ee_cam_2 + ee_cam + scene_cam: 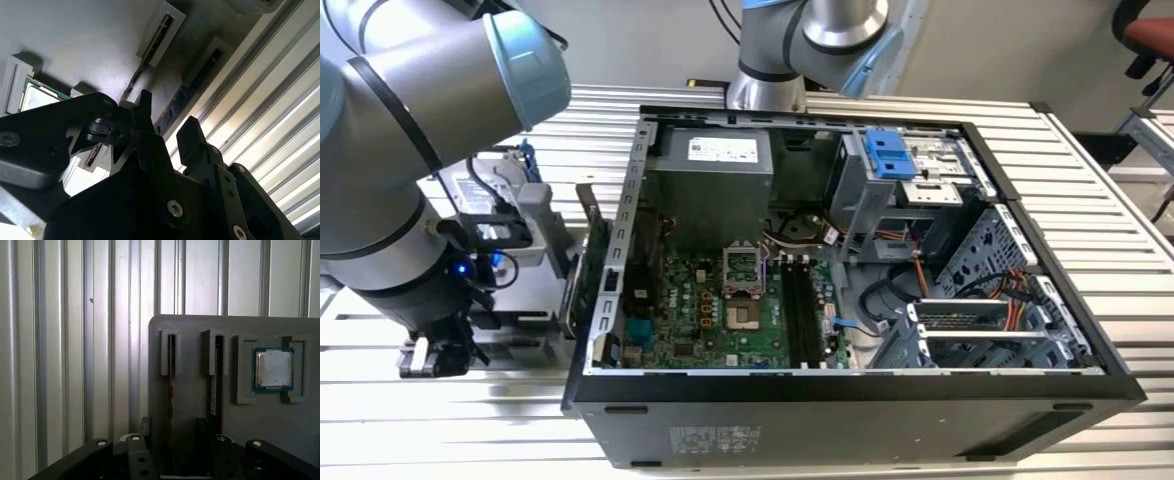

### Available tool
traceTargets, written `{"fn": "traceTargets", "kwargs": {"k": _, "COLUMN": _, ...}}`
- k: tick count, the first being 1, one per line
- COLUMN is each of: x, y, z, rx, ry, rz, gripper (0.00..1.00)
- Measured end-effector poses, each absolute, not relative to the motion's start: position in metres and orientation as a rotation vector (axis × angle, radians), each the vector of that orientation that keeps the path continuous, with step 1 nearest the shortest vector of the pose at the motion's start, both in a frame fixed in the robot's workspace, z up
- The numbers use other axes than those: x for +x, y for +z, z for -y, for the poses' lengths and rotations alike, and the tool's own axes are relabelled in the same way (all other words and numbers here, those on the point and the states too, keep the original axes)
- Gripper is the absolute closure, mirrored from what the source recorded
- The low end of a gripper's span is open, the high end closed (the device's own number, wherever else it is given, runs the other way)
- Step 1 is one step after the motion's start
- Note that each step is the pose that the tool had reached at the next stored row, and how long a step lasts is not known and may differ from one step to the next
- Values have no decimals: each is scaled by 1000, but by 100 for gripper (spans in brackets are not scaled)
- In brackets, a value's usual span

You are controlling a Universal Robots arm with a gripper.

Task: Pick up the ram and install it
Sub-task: 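Pick up the ram and move it above insertion slot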

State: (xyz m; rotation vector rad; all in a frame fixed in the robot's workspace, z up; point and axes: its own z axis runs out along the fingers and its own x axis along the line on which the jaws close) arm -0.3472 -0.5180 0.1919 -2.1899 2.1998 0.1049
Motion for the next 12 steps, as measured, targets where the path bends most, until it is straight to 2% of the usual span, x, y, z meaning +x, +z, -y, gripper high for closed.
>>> {"fn": "traceTargets", "kwargs": {"k": 6, "x": -347, "y": 192, "z": 518, "rx": -2190, "ry": 105, "rz": -2200, "gripper": 0}}
{"fn": "traceTargets", "kwargs": {"k": 7, "x": -347, "y": 192, "z": 518, "rx": -2190, "ry": 105, "rz": -2200, "gripper": 100}}
{"fn": "traceTargets", "kwargs": {"k": 12, "x": -347, "y": 192, "z": 518, "rx": -2190, "ry": 105, "rz": -2200, "gripper": 100}}
